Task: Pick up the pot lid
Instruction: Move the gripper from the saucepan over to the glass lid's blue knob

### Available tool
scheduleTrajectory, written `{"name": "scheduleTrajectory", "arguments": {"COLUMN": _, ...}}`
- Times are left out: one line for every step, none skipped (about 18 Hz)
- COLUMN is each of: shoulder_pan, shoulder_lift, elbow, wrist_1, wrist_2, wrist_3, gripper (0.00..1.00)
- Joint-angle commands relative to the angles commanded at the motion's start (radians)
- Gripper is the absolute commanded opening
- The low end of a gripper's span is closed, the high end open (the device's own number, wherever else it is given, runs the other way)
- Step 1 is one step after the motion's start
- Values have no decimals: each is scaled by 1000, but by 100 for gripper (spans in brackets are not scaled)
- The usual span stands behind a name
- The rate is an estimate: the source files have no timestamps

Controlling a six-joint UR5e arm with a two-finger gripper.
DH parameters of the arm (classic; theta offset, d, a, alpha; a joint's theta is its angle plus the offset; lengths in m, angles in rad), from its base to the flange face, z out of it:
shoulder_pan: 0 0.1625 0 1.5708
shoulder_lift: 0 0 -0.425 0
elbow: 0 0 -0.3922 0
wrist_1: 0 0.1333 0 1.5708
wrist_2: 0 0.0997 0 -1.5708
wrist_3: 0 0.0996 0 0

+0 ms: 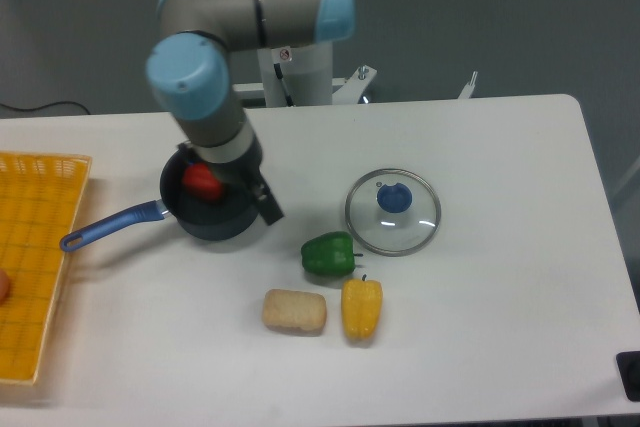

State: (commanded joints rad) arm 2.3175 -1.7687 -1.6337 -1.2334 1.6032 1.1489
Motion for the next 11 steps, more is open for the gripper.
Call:
{"name": "scheduleTrajectory", "arguments": {"shoulder_pan": 19, "shoulder_lift": 8, "elbow": 0, "wrist_1": 2, "wrist_2": -2, "wrist_3": 40, "gripper": 100}}
{"name": "scheduleTrajectory", "arguments": {"shoulder_pan": 31, "shoulder_lift": 8, "elbow": -3, "wrist_1": 0, "wrist_2": -2, "wrist_3": 102, "gripper": 100}}
{"name": "scheduleTrajectory", "arguments": {"shoulder_pan": 57, "shoulder_lift": 9, "elbow": 0, "wrist_1": -1, "wrist_2": -3, "wrist_3": 145, "gripper": 100}}
{"name": "scheduleTrajectory", "arguments": {"shoulder_pan": 81, "shoulder_lift": 9, "elbow": -3, "wrist_1": -1, "wrist_2": -6, "wrist_3": 167, "gripper": 100}}
{"name": "scheduleTrajectory", "arguments": {"shoulder_pan": 95, "shoulder_lift": 8, "elbow": -3, "wrist_1": -1, "wrist_2": -5, "wrist_3": 169, "gripper": 100}}
{"name": "scheduleTrajectory", "arguments": {"shoulder_pan": 103, "shoulder_lift": 6, "elbow": -8, "wrist_1": 0, "wrist_2": 0, "wrist_3": 167, "gripper": 100}}
{"name": "scheduleTrajectory", "arguments": {"shoulder_pan": 118, "shoulder_lift": 8, "elbow": -12, "wrist_1": 0, "wrist_2": 0, "wrist_3": 167, "gripper": 100}}
{"name": "scheduleTrajectory", "arguments": {"shoulder_pan": 134, "shoulder_lift": 8, "elbow": -14, "wrist_1": -1, "wrist_2": 1, "wrist_3": 169, "gripper": 100}}
{"name": "scheduleTrajectory", "arguments": {"shoulder_pan": 146, "shoulder_lift": 8, "elbow": -17, "wrist_1": 0, "wrist_2": 3, "wrist_3": 170, "gripper": 100}}
{"name": "scheduleTrajectory", "arguments": {"shoulder_pan": 161, "shoulder_lift": 8, "elbow": -20, "wrist_1": 2, "wrist_2": 3, "wrist_3": 172, "gripper": 100}}
{"name": "scheduleTrajectory", "arguments": {"shoulder_pan": 181, "shoulder_lift": 8, "elbow": -21, "wrist_1": 2, "wrist_2": 1, "wrist_3": 173, "gripper": 100}}
